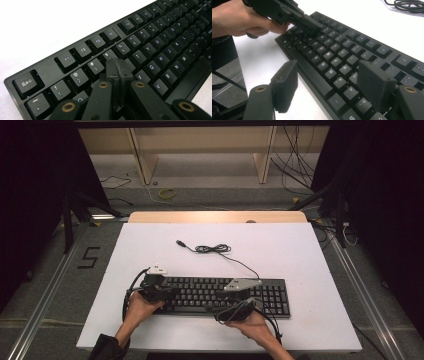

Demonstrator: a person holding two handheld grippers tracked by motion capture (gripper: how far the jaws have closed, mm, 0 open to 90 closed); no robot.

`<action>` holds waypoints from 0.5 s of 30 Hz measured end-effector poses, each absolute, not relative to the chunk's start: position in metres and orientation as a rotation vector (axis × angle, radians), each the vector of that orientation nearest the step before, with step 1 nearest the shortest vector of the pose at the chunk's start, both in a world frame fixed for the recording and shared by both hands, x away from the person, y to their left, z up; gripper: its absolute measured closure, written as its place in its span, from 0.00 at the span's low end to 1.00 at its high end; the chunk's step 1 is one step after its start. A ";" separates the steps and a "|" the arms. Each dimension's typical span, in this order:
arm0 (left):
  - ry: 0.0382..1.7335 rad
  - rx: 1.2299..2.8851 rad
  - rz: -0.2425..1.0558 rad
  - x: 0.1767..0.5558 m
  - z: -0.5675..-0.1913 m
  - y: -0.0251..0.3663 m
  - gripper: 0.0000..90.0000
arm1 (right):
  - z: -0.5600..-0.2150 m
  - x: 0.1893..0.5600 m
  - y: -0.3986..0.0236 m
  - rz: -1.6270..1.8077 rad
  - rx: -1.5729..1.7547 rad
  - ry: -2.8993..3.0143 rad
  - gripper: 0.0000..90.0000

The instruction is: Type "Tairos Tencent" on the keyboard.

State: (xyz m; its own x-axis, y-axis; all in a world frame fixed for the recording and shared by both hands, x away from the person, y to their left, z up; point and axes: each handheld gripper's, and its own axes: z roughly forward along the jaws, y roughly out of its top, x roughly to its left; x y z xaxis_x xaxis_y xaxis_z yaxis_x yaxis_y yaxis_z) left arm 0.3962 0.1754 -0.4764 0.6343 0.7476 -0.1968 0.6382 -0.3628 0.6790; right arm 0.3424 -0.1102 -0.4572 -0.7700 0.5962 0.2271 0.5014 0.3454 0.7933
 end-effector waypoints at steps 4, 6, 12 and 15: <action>1.071 2.105 0.201 0.395 -0.477 0.175 1.00 | -0.457 0.342 -0.110 1.411 1.020 2.488 0.38; 1.069 2.111 0.203 0.395 -0.476 0.175 1.00 | -0.457 0.342 -0.110 1.409 1.020 2.488 0.38; 1.076 2.074 0.193 0.393 -0.472 0.175 0.94 | -0.458 0.343 -0.110 1.409 1.019 2.490 0.38; 1.070 2.061 0.190 0.391 -0.471 0.176 0.89 | -0.457 0.343 -0.110 1.412 1.024 2.485 0.38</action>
